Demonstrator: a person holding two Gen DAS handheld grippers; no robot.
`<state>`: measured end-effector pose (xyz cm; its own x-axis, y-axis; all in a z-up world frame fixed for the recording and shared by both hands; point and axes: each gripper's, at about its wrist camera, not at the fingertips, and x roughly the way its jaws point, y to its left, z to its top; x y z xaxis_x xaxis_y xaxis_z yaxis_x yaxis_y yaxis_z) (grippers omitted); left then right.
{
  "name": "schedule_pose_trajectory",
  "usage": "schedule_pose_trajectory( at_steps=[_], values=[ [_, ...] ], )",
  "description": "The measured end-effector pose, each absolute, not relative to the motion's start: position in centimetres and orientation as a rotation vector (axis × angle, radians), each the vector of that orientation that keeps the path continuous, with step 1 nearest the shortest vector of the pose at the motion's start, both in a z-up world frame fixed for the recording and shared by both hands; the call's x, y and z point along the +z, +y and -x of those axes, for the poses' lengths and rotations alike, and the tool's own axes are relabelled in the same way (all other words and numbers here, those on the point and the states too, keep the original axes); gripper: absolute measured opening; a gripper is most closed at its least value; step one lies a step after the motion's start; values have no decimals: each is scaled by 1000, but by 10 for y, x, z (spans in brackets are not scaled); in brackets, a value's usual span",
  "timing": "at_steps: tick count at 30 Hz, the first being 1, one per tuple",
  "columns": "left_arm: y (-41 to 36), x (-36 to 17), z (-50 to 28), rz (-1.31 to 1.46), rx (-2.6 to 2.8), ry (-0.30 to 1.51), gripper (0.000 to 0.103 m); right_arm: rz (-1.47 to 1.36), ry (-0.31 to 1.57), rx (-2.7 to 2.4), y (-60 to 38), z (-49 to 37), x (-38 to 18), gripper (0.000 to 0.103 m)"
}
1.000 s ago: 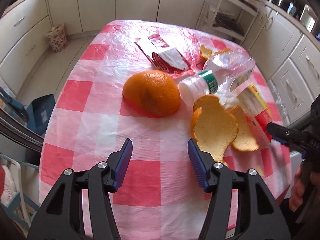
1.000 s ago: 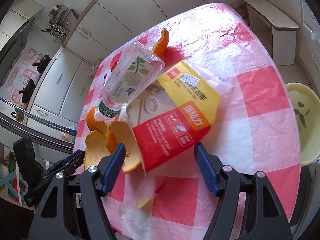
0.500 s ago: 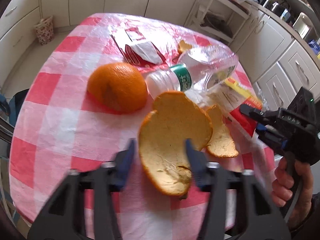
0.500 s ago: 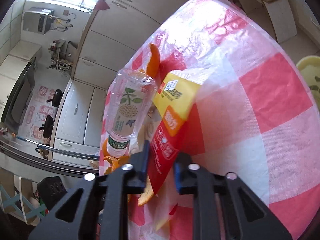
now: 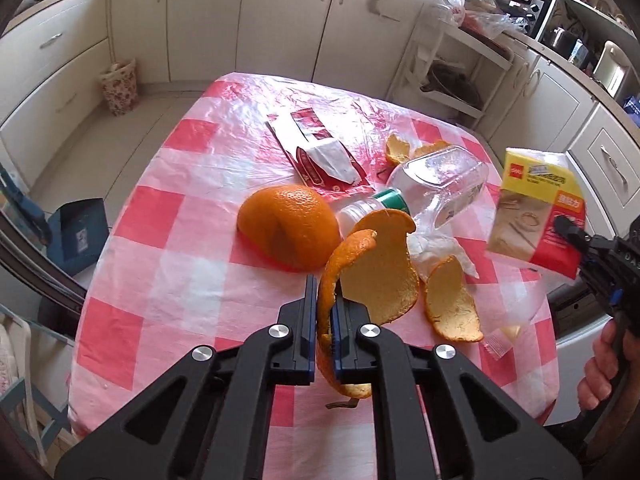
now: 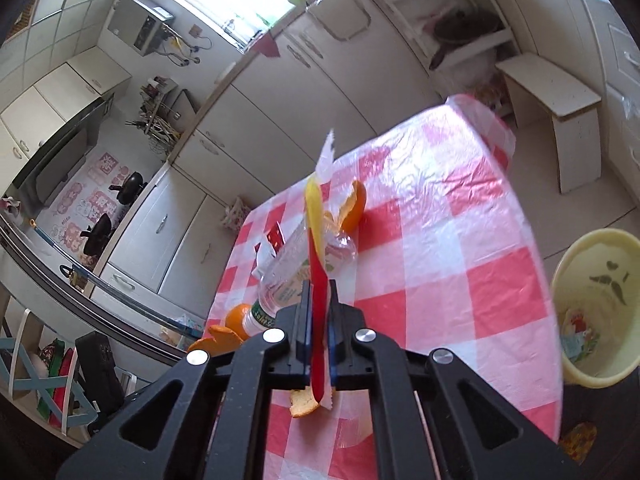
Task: Collect trash
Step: 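Carry the snack bag and orange peel over the yellow bucket and open both grippers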
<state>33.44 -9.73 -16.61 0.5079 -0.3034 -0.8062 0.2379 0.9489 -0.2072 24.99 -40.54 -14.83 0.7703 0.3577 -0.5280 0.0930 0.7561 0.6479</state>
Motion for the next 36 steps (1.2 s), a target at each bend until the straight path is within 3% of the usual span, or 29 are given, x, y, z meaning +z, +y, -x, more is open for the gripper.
schedule_pose_trajectory(
  at_steps=[15, 24, 25, 26, 27, 29, 36],
  values=[
    [-130, -135, -313, 111, -473, 867, 6, -598, 566, -122, -495, -194, -126, 7],
    [-217, -125, -290, 26, -624, 854, 6, -519, 850, -281, -551, -219, -207, 7],
    [-227, -124, -288, 18, -635, 859, 6, -523, 932, -277, -554, -226, -225, 10],
    [-239, -125, -285, 10, -646, 868, 6, -524, 1005, -287, -559, -230, -242, 23],
    [-250, -126, -284, 4, -655, 875, 6, -533, 1045, -307, -565, -230, -252, 29],
    [-275, -130, -281, -7, -672, 896, 6, -606, 1035, -328, -580, -223, -253, 31],
    [-389, -164, -270, -104, -735, 1002, 6, -778, 654, -293, -615, -176, -154, 48]
  ],
)
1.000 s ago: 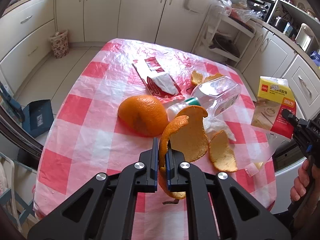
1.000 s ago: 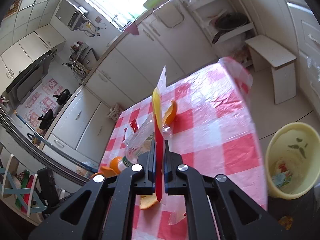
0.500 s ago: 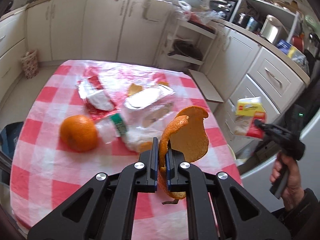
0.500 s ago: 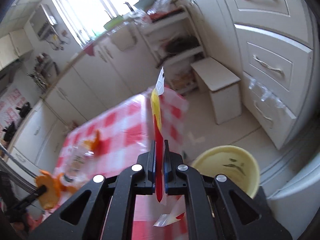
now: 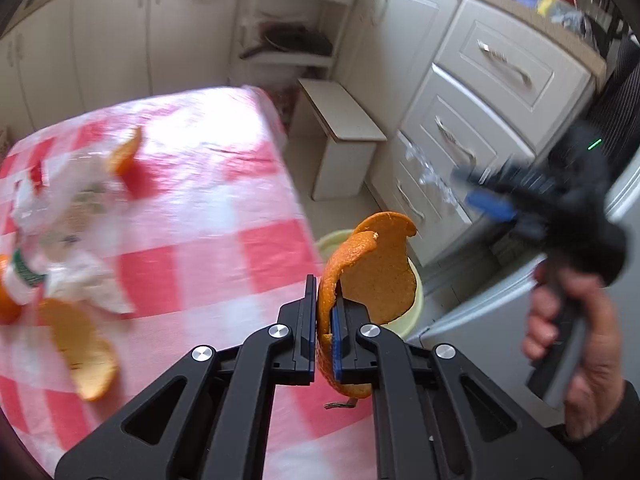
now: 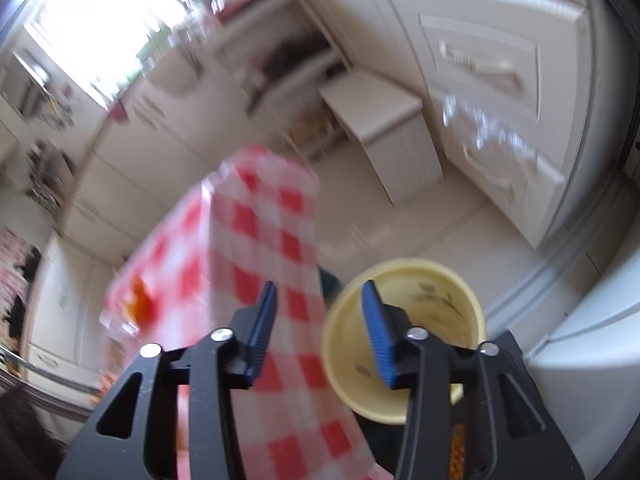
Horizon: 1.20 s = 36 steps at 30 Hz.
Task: Collect trash
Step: 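Carry the snack bag and orange peel over the yellow bucket and open both grippers, then move both open grippers back over the table toward the water bottle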
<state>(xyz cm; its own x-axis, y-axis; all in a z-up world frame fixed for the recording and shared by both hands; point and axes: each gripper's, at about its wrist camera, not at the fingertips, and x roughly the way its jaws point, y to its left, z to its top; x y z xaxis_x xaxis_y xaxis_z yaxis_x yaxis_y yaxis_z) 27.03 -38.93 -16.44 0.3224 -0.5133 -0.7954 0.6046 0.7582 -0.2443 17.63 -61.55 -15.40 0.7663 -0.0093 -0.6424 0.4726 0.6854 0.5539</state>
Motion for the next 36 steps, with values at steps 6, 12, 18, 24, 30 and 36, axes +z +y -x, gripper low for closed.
schedule_pose_trajectory(
  at_steps=[6, 12, 18, 24, 30, 36],
  values=[
    [-499, -209, -276, -271, -672, 1142, 6, -712, 494, -252, -613, -165, -100, 54],
    [-512, -215, -267, -266, -658, 1171, 23, -769, 490, -252, -620, -168, -98, 54],
    [-402, -145, -225, -251, -648, 871, 52, -760, 485, -202, -603, -177, -93, 56],
    [-252, -109, -225, -244, -434, 784, 61, -667, 524, -103, -545, -193, -84, 56],
    [-109, -100, -227, -131, -181, 751, 76, -533, 574, 12, -468, -191, -84, 63],
    [-37, -95, -226, 104, -118, 718, 80, -476, 672, 80, -412, -184, -101, 63]
  ],
)
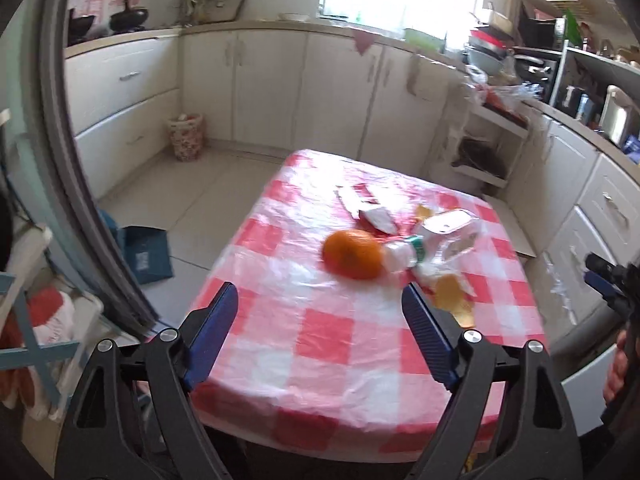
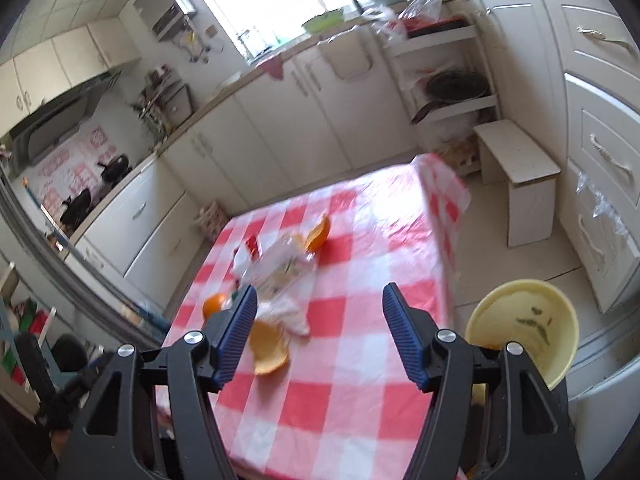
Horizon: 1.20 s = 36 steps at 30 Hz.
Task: Collect trash
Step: 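Move both open grippers back over the table toward the water bottle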
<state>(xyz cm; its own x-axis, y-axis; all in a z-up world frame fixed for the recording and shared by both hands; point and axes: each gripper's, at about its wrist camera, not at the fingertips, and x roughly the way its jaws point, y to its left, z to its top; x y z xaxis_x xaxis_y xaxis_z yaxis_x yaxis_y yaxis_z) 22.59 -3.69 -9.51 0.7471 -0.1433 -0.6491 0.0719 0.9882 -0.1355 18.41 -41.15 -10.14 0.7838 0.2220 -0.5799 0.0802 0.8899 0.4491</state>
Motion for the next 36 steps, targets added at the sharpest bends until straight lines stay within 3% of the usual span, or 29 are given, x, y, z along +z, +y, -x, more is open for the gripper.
schedule_pose_trajectory(
  at_steps=[12, 24, 36],
  values=[
    [-8, -88, -205, 42, -113, 645, 90, -384, 789, 148, -333, -207, -134, 63],
    [-41, -128, -248, -55, -169, 841, 91, -310, 872, 154, -318, -218, -154, 63],
    [-65, -136, -268, -88, -228, 855, 91, -224, 917, 185, -301, -251, -167, 62]
  ],
)
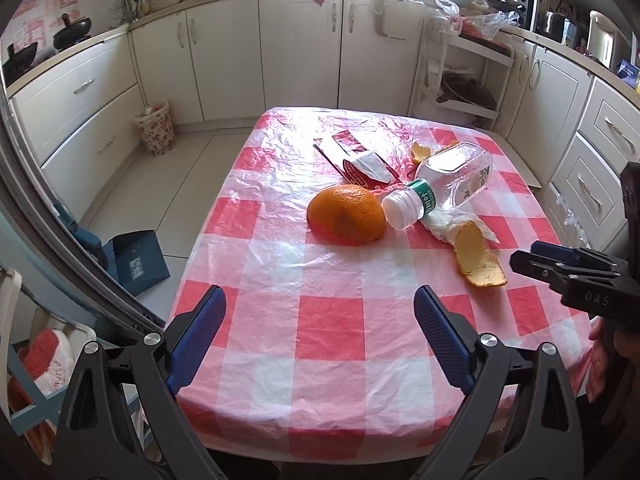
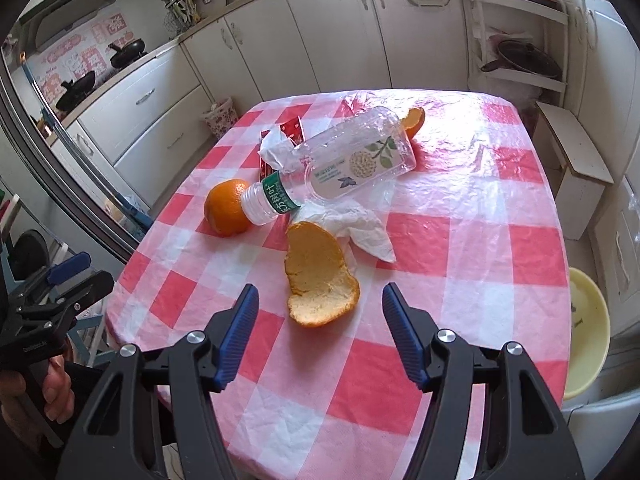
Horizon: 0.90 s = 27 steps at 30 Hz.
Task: Collect trash
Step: 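Move both open grippers back over the table toward the water bottle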
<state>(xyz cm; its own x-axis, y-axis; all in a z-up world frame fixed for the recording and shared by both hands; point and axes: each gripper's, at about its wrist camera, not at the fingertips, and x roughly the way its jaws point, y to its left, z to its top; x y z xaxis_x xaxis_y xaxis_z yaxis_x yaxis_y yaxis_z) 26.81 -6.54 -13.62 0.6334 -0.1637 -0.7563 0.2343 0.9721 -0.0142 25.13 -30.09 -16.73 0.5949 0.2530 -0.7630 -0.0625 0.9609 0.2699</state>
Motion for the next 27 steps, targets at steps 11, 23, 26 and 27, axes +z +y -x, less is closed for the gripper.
schedule_pose_trajectory(
  at_steps=[11, 23, 26, 27],
  values=[
    [-73, -143, -277, -110, -245, 880, 91, -202, 1027, 231, -288, -287, -203, 43],
    [-82, -145, -268, -219, -215, 846, 91, -155, 1028, 217, -284, -285, -205, 53],
    [-85, -144, -264, -257, -205, 824, 91, -135, 1023, 217, -283, -282, -205, 29],
    [-87, -144, -263, -271, -202, 818, 91, -134, 1022, 219, -284, -281, -205, 24]
  ],
)
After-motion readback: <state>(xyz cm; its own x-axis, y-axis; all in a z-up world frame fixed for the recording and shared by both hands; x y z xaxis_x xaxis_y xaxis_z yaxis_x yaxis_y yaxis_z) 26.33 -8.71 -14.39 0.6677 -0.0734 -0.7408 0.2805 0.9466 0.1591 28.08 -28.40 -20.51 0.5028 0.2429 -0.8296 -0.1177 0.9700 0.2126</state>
